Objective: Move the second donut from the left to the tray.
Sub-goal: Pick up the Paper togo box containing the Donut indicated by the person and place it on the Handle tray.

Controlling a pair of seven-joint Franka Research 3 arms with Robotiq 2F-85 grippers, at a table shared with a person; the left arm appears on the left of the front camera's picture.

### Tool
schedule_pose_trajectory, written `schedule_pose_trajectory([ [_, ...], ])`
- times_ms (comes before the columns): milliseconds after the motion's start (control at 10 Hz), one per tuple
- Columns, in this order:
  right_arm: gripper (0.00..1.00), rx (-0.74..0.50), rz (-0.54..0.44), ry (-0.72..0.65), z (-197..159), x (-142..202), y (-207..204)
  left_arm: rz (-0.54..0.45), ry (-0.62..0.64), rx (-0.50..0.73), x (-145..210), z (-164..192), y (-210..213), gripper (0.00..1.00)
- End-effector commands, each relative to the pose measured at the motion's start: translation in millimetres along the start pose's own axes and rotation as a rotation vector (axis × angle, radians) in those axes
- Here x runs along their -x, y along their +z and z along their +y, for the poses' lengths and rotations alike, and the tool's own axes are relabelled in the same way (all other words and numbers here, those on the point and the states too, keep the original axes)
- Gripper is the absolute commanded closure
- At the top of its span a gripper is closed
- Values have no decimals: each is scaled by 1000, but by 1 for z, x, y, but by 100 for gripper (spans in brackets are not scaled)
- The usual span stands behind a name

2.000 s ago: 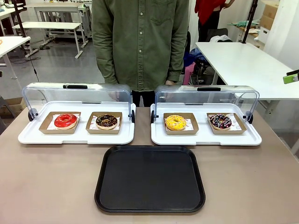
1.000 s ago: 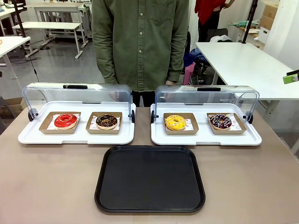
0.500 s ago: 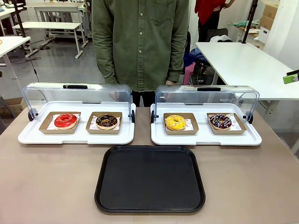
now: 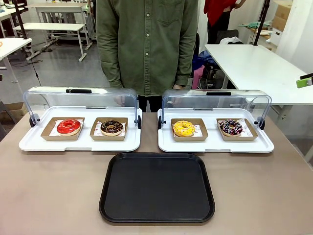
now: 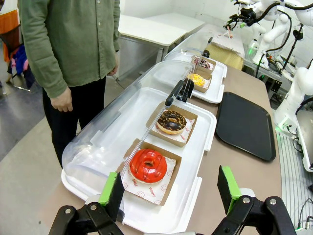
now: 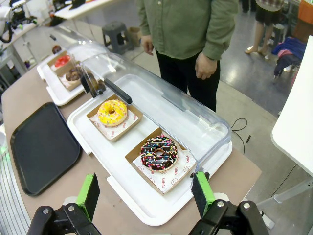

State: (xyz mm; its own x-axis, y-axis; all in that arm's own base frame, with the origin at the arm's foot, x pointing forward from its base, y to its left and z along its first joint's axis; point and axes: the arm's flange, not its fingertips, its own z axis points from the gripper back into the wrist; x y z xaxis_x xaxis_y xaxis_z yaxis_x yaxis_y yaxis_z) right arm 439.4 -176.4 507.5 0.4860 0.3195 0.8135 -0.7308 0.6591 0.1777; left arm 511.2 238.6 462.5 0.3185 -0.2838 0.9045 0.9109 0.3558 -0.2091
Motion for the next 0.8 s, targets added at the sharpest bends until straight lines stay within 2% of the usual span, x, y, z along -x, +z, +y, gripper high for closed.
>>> schedule_pose_trajectory([
  [0, 0, 1, -11, -7, 5, -2, -1, -3, -3, 6, -2, -1, 0, 0],
  [700, 0, 1, -11, -7, 5, -2, -1, -3, -3, 6, -2, -1, 0, 0],
])
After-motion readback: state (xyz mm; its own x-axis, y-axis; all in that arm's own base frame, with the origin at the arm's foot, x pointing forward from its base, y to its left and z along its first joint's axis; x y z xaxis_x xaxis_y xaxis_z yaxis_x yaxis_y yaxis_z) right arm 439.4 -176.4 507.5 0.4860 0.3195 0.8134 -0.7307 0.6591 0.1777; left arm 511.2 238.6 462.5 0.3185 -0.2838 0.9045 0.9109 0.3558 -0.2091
